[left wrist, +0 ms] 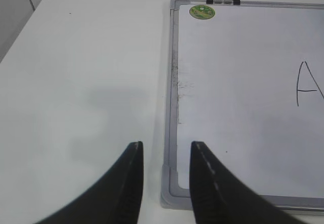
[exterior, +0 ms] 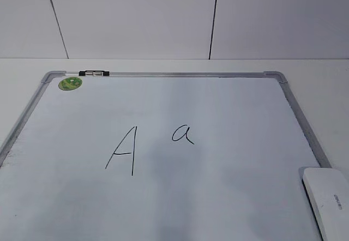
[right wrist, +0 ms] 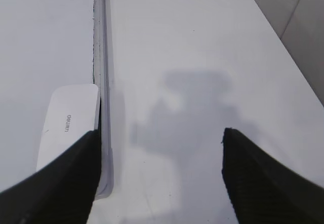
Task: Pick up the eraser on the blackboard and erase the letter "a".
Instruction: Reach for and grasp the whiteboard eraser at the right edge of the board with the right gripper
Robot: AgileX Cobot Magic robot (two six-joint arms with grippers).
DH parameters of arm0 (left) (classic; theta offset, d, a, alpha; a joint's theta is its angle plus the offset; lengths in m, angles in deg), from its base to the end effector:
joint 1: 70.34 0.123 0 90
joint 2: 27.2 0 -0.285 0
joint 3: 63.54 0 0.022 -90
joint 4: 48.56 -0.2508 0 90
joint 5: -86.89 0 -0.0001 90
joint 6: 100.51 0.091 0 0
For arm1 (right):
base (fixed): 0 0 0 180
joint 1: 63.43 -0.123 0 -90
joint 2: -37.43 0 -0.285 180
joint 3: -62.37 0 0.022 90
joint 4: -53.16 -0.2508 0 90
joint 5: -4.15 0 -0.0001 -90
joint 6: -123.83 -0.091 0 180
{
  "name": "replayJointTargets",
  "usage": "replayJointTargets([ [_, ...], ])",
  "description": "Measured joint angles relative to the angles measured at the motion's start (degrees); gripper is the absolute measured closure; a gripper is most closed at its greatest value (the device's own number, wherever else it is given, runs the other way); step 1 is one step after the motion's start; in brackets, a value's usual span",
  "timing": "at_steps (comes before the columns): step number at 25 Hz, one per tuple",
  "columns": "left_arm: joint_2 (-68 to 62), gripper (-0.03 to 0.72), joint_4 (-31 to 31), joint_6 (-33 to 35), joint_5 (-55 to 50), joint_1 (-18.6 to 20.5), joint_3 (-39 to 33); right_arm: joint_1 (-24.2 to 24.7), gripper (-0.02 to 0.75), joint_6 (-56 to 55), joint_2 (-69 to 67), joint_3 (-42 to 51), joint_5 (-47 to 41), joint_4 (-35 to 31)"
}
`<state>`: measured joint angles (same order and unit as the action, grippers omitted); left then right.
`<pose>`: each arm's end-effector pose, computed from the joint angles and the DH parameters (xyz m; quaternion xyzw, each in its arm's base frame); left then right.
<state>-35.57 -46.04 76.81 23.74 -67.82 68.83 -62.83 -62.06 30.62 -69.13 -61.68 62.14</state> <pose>-0.0068 -0.0039 0.2786 -0.0377 0.8613 -0.0227 0.5063 -0.0122 -0.0128 0.2713 0.0563 0.8665 -0.0553 0.4929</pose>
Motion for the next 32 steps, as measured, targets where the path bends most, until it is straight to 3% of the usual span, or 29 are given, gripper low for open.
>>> replayJointTargets([
  [32, 0.00, 0.454, 0.00, 0.00, 0.00, 0.00, 0.00, 0.00, 0.146, 0.00, 0.00, 0.00, 0.00, 0.00],
])
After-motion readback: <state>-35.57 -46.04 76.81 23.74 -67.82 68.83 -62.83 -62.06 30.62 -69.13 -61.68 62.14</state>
